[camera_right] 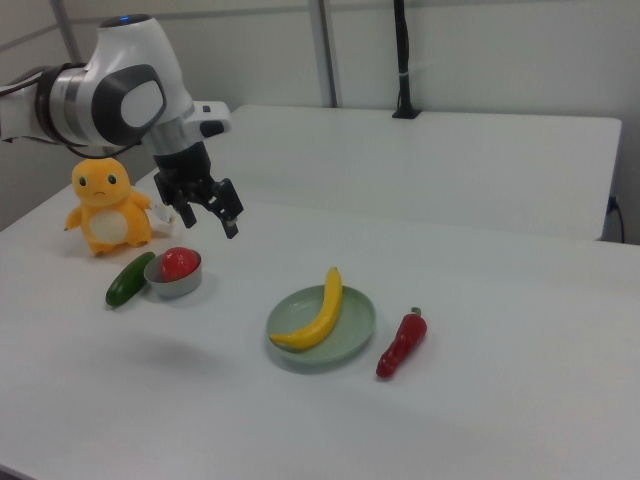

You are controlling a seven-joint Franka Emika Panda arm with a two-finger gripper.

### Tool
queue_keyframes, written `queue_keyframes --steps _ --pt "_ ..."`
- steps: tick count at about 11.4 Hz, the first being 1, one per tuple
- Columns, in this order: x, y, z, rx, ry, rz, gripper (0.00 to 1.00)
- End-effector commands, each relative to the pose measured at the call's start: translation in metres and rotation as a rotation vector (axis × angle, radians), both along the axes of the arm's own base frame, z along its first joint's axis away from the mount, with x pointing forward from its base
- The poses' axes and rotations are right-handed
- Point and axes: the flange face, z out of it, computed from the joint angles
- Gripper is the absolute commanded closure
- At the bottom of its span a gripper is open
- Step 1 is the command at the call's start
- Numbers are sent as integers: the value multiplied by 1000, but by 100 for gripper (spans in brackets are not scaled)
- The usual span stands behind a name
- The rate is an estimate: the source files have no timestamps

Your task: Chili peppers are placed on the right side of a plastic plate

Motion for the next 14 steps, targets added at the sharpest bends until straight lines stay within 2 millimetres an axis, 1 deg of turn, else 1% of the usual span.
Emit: queue_keyframes --steps 1,2,5,6,8,9,12,14 --pt "-14 26 1 23 15 -3 0" --pt "-15 33 4 25 12 3 0" --pt "-16 33 6 26 12 -5 0" --pt "-19 32 10 25 21 -10 0" --pt "-22 31 9 22 47 -8 0" --pt "-25 31 12 21 53 0 0" --pt "-25 29 13 15 56 53 0" --pt "-26 30 14 15 54 58 0"
